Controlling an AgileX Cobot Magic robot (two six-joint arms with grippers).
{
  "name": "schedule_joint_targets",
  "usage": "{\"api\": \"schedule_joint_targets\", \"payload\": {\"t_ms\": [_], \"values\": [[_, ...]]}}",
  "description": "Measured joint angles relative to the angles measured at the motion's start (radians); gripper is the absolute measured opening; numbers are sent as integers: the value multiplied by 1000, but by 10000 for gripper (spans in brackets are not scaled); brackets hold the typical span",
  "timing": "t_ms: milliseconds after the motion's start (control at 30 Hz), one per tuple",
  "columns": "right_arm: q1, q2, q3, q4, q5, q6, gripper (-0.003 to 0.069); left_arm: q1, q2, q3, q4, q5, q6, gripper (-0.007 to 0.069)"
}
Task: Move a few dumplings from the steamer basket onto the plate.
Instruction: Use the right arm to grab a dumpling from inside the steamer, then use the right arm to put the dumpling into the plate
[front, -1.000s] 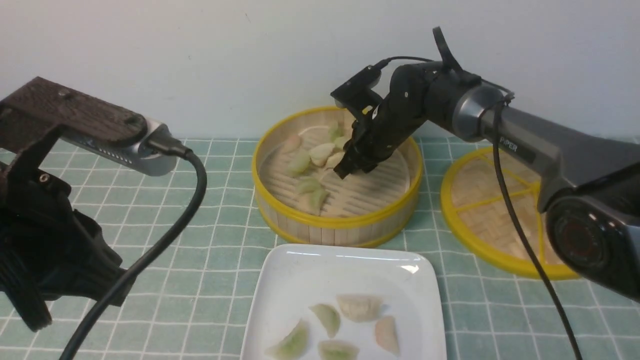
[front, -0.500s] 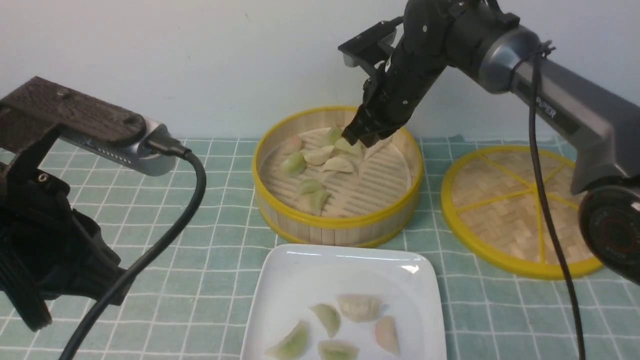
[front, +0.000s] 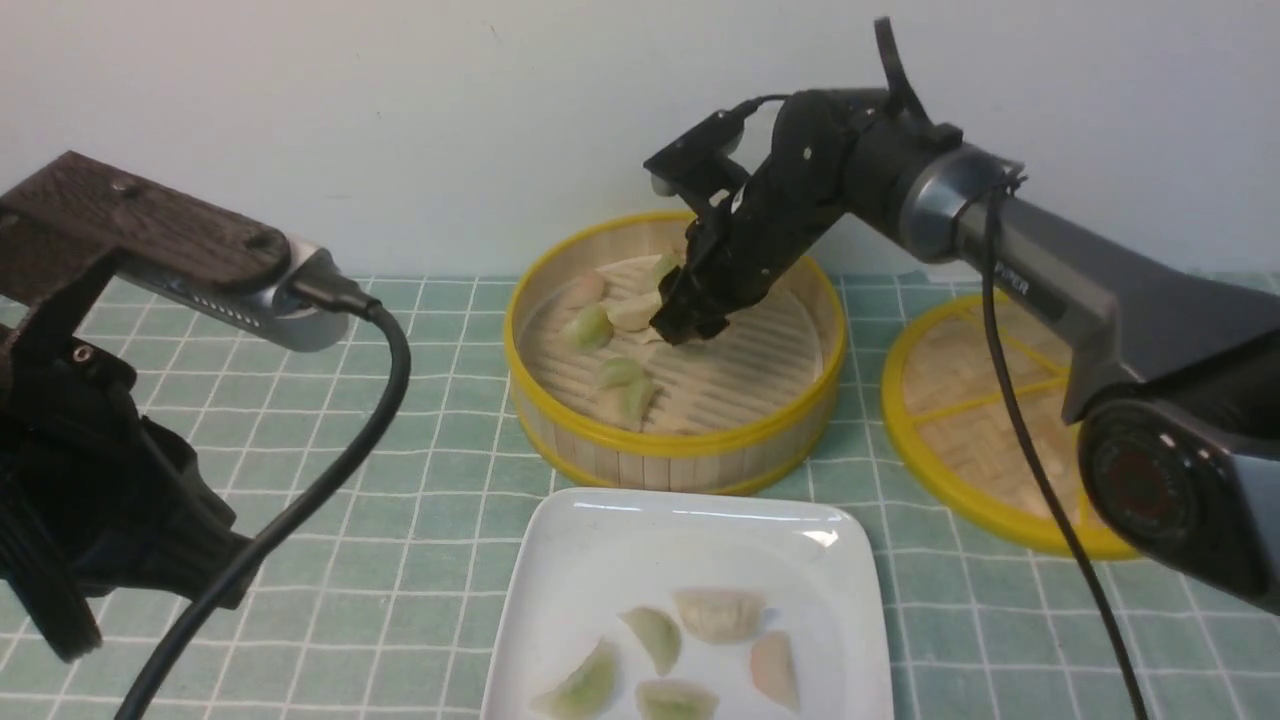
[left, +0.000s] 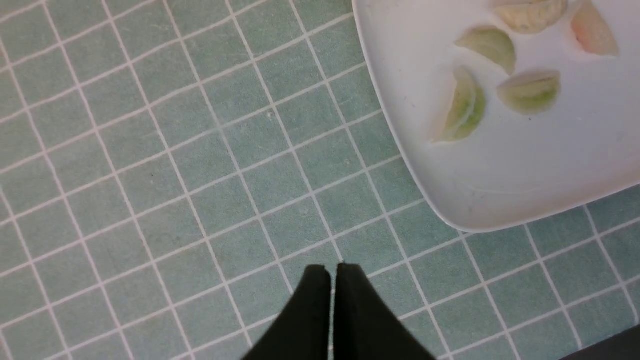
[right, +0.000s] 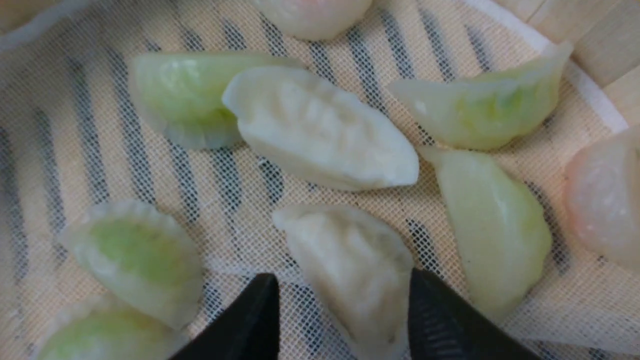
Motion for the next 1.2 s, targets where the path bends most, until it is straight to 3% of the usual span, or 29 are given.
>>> {"api": "schedule_joint_targets", "payload": {"t_ms": [67,167,267,300,467,633,833,967,1200], "values": [[0,23,0,-9,-9,0,419,0,0,0,17,0,0,-6],[0,25,-2,-11,-14,4,404,0,0,0,24,0,0,-6],[0,20,-3,-14,2,33,207,0,0,0,28,0,0,-6],[0,18,-5,-14,10,39,191,0,0,0,28,0,0,-6],[0,-48,-57,-58,198,99,211,0,0,0,31,0,0,-6],[-1,-169,-27,-88,218,192,211,0,0,0,30,0,0,-6],[-1,-463,344,-76,220,234,211,0,0,0,31,1,0,-6],[-1,-703,714,-11,221,228,211,0,0,0,31,-8,0,-6],[55,-699,1004,67,87,168,211,0,0,0,30,-54,0,-6]]}}
